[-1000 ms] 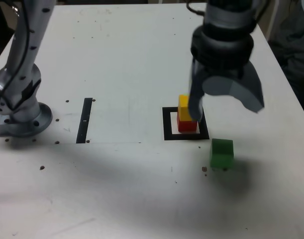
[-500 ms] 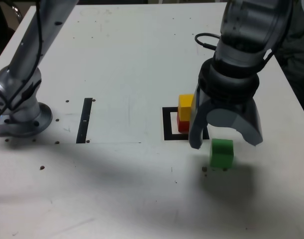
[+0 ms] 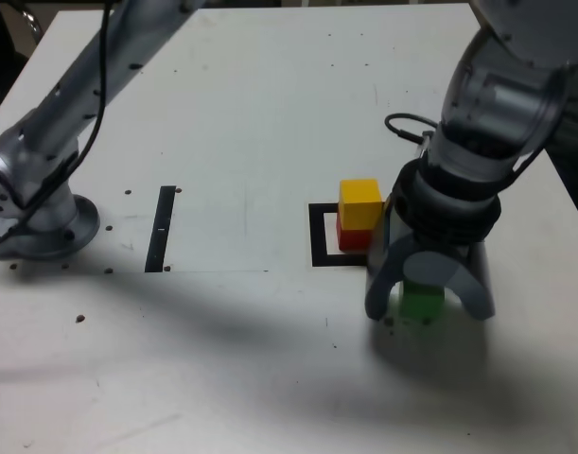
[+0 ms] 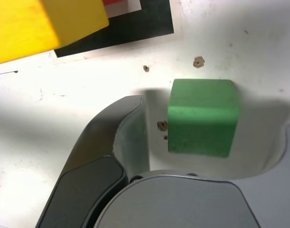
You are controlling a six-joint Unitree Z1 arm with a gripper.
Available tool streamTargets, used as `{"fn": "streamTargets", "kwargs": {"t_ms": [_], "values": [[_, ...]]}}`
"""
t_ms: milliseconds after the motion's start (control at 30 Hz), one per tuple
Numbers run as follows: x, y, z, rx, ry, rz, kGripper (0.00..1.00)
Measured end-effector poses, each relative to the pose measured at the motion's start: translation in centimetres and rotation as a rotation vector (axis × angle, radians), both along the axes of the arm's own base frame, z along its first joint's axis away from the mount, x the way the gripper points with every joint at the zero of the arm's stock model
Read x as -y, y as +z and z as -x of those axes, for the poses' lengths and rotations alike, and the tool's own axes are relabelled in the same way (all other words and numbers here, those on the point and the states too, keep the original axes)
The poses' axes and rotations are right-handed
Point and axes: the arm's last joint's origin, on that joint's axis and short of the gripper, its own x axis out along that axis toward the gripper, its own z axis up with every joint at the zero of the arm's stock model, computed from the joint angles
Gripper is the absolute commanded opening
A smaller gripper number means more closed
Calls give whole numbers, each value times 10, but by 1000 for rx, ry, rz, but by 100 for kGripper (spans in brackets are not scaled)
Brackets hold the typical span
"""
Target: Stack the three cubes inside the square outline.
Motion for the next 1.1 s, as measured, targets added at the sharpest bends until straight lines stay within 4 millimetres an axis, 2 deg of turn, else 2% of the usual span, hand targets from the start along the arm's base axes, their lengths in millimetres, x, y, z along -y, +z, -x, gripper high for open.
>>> {"fn": "streamTargets", "kwargs": {"t_ms": [100, 200, 300, 933, 1100], "values": [[0, -2, -1, -8, 6, 12, 63], [0, -5, -2, -15, 11, 16, 39], [0, -5, -2, -13, 13, 16, 27], [0, -4, -3, -3, 10, 19, 25], [0, 3, -2, 4, 1, 11, 25]]}}
